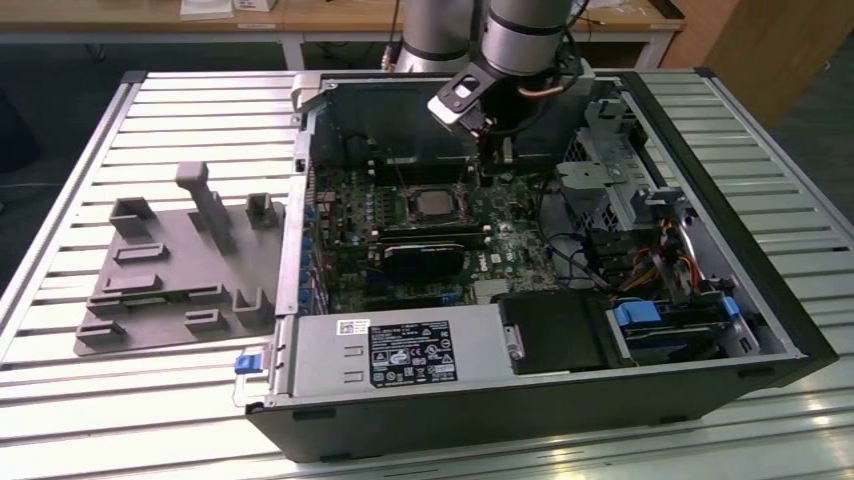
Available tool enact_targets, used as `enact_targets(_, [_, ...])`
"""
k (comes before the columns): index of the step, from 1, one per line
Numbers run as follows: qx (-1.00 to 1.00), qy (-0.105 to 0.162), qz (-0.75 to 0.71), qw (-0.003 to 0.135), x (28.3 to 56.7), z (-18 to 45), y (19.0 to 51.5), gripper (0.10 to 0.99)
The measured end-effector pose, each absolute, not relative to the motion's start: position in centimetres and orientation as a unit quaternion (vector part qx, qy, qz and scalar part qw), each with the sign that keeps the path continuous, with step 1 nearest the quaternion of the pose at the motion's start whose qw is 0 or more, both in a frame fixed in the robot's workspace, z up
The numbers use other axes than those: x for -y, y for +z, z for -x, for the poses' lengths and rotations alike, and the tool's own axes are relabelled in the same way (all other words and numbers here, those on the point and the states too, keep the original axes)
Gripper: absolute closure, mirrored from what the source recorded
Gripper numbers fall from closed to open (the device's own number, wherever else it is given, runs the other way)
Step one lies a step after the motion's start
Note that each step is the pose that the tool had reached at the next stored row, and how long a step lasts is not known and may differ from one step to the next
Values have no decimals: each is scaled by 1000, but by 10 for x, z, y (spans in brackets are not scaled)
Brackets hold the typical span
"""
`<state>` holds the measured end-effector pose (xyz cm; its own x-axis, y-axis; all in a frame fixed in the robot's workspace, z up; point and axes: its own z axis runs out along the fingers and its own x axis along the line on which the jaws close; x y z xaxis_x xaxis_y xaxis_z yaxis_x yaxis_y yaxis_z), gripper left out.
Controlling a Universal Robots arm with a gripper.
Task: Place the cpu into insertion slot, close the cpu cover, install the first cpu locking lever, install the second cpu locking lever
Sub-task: 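Close the cpu cover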
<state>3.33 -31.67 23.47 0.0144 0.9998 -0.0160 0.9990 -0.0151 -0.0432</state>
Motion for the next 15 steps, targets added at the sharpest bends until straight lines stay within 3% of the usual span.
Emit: enact_targets(15, [702, 14, 712, 3, 317, 1, 233, 980])
